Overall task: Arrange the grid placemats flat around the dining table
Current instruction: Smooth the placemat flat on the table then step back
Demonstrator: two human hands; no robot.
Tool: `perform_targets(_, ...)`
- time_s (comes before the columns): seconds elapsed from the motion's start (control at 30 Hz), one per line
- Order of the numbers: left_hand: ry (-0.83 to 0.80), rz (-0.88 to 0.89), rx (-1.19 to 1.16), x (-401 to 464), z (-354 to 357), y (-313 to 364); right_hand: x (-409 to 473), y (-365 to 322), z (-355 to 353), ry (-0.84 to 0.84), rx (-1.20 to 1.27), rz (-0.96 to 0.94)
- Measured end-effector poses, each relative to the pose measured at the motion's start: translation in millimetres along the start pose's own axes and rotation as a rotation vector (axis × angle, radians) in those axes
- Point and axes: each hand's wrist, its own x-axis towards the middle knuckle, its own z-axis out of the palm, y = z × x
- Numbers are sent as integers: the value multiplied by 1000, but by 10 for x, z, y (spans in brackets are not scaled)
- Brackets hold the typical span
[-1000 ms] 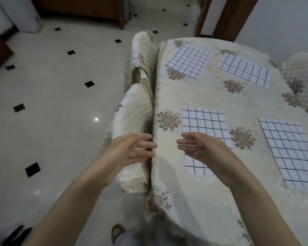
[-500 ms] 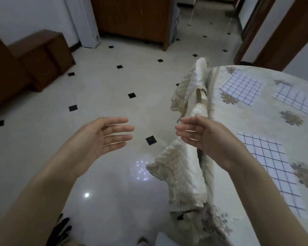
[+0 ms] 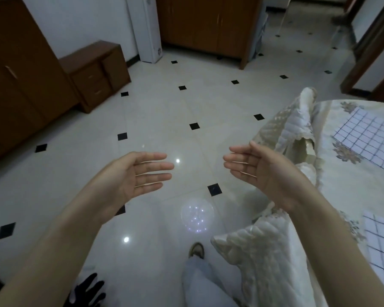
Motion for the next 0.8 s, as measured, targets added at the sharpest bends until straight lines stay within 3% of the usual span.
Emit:
perform_targets(0.5,-135,-18,49,2252,545,1334,1885,-1039,-622,118,46,-42)
perform_targets(0.8,-308,-65,114,3717,843,1852,2801,-1374,-1102,304,95,-33)
